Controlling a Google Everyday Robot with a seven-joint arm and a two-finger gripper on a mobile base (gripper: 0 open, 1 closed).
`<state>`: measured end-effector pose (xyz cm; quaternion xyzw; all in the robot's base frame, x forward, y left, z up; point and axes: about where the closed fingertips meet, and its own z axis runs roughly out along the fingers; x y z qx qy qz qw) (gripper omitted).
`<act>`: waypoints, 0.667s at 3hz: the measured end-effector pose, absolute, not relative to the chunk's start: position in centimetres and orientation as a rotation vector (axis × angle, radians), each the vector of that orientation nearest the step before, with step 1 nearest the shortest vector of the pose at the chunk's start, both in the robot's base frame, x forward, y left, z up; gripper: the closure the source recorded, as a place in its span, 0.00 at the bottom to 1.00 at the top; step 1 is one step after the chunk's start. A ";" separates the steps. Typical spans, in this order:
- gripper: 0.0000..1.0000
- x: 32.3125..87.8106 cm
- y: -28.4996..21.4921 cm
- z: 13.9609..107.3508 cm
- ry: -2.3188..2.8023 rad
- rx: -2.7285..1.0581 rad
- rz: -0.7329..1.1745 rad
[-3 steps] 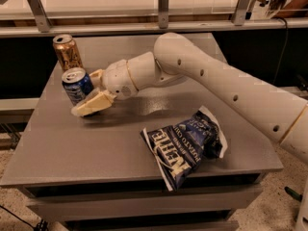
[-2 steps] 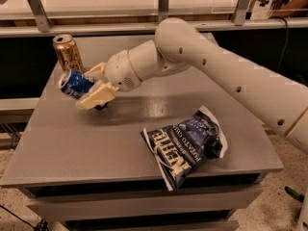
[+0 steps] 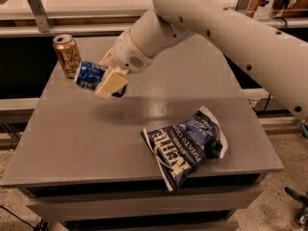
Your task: Knock pepsi can over
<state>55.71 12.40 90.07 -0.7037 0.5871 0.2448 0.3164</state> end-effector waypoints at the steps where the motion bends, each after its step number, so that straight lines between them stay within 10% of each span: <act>1: 0.44 55.5 11.4 90.1 1.667 -2.019 0.449; 2: 0.36 55.5 10.6 88.2 1.784 -2.209 0.267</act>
Offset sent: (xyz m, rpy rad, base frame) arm -0.0003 -0.0364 -0.0329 -0.8149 -0.0102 0.0486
